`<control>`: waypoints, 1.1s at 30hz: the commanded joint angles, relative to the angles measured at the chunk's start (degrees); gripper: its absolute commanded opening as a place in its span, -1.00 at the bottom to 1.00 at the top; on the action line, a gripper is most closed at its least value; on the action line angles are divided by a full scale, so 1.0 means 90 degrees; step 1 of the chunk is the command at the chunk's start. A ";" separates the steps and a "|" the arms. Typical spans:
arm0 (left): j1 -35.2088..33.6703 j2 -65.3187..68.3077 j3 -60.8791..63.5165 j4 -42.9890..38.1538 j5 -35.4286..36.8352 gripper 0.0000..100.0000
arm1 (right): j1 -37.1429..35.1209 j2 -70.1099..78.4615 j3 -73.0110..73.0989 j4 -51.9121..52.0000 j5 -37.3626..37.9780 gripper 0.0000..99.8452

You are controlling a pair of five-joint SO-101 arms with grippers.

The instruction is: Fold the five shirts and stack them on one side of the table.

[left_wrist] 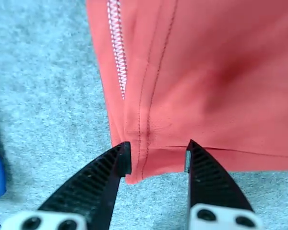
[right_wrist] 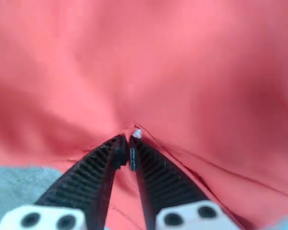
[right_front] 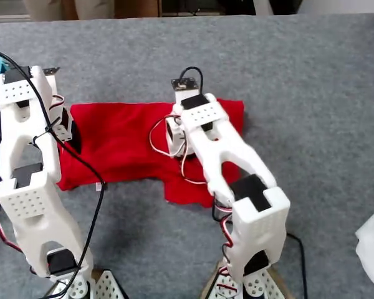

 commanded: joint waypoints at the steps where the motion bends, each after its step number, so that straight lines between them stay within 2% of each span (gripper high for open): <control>1: -0.0059 -0.0083 -0.0234 0.0107 -0.0117 -0.61 | 0.0190 -0.0659 -0.0425 0.0547 0.0029 -0.99; 9: -0.0039 -0.0083 -0.0234 0.0107 -0.0147 -0.61 | 0.0005 -0.1890 -0.0532 0.1680 0.0029 -0.99; 16: -0.0049 -0.0093 -0.0234 0.0107 -0.0147 -0.61 | -0.0757 -0.2056 -0.0464 0.2335 0.0098 -0.98; 20: -0.0078 -0.0093 -0.0244 0.0107 -0.0147 -0.61 | -0.1109 -0.2085 -0.0190 0.2335 0.0049 -0.87; 25: -0.0078 -0.0093 -0.0234 0.0107 -0.0147 -0.61 | -0.1392 -0.2125 0.0190 0.2559 0.0039 -0.63; 29: -0.0078 -0.0093 -0.0234 0.0107 -0.0147 -0.61 | -0.1578 -0.2261 0.0435 0.2725 0.0029 -0.62; 33: -0.0078 -0.0093 -0.0244 0.0107 -0.0147 -0.61 | -0.1372 -0.2662 0.0317 0.2442 0.0059 -0.62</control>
